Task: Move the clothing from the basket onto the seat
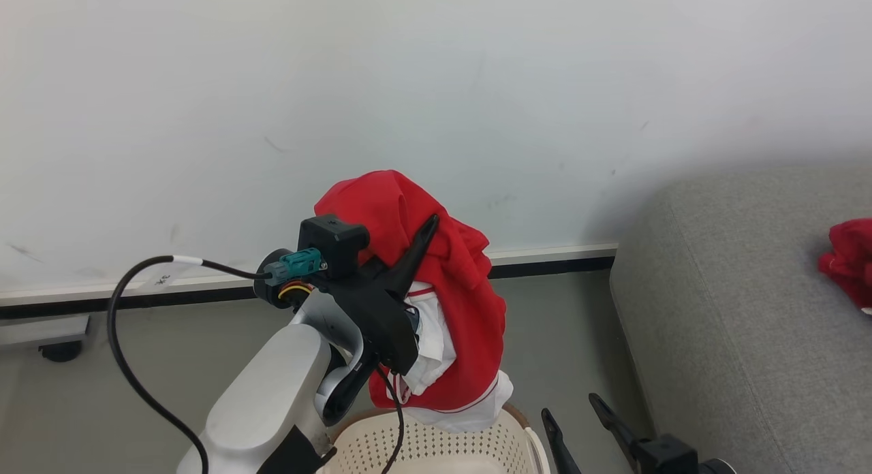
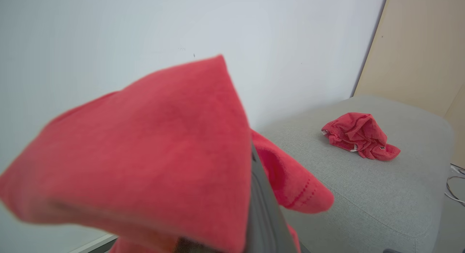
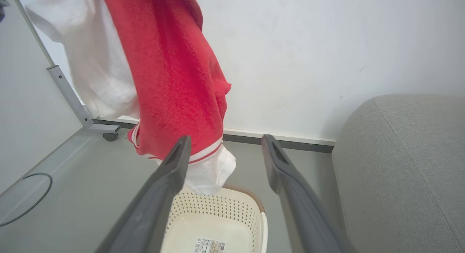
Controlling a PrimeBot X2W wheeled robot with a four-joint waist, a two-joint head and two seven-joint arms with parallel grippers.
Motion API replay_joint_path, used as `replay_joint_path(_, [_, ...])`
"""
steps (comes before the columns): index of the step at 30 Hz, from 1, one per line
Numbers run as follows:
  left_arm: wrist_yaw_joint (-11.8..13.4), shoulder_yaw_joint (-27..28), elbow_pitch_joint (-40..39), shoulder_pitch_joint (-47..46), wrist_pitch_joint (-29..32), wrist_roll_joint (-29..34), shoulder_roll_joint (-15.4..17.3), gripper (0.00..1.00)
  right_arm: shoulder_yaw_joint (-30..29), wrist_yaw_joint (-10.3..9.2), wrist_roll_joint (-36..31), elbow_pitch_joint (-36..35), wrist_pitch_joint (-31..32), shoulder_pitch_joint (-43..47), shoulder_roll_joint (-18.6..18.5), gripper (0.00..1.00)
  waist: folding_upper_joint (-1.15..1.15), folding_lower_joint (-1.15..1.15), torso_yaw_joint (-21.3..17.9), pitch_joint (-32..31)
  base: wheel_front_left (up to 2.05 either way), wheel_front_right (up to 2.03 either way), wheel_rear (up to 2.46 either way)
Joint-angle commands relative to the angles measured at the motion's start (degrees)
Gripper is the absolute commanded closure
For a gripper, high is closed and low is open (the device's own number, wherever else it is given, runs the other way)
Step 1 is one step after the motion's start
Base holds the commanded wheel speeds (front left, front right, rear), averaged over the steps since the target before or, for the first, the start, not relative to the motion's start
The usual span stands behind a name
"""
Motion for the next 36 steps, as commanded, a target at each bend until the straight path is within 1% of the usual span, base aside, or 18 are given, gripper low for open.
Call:
replay_joint_path(1, [0.07, -0.38, -0.34, 0.2, 0.1, 0.54, 0.01, 1.0, 0.5, 0.0, 0.54, 0.3, 0.08, -0.67, -0.16, 0.0, 0.01, 0.01, 1.08, -0.83, 0.0, 0.0, 0.0])
replay_joint_path(8, [0.51, -1.05, -0.38, 0.52, 0.18, 0.25, -0.05, 1.0, 2.96, 0.01, 1.38, 1.95, 0.85, -2.21, 0.24, 0.0, 0.01, 0.01, 1.22, -0.69, 0.0, 0.0, 0.0])
replay_joint_path(14, [0.89, -1.94, 0.06, 0.25, -0.02, 0.17, -0.17, 1.0, 6.15, 0.01, 2.41, 4.45, 2.04, -6.03, 0.56, 0.0, 0.01, 0.01, 0.95, -0.61, 0.0, 0.0, 0.0])
replay_joint_path(16, [1.13, -2.41, -0.03, -0.29, -0.17, 0.4, -0.21, 1.0, 8.24, 0.01, 2.71, 6.97, 2.13, -9.44, 0.67, 0.0, 0.01, 0.01, 0.79, -0.6, 0.0, 0.0, 0.0])
replay_joint_path(22, [1.71, -3.4, -0.51, -1.34, 0.26, -0.56, -0.37, 1.0, 8.75, 0.01, 2.35, 14.84, 1.34, -16.35, 1.38, 0.0, 0.01, 0.01, 1.17, -0.69, 0.0, 0.0, 0.0])
replay_joint_path(25, [1.9, -4.27, -0.86, -1.37, 0.25, -1.39, -0.44, 1.0, 9.76, 0.01, 3.56, 19.09, 0.53, -19.5, 1.64, 0.0, 0.01, 0.01, 2.01, -0.86, 0.0, 0.0, 0.0])
replay_joint_path(31, [1.96, -5.82, -1.55, -1.29, 0.67, -2.72, -0.51, 1.0, 13.27, 0.0, 7.68, 23.0, -1.08, -23.47, 1.56, 0.0, 0.01, 0.01, 3.19, -1.17, 0.0, 0.0, 0.0])
replay_joint_path(36, [1.99, -7.38, -2.72, -1.32, 1.32, -3.76, -0.53, 1.0, 14.25, 0.01, 10.11, 25.72, -2.41, -26.67, 1.59, 0.0, 0.01, 0.01, 3.94, -1.29, 0.0, 0.0, 0.0])
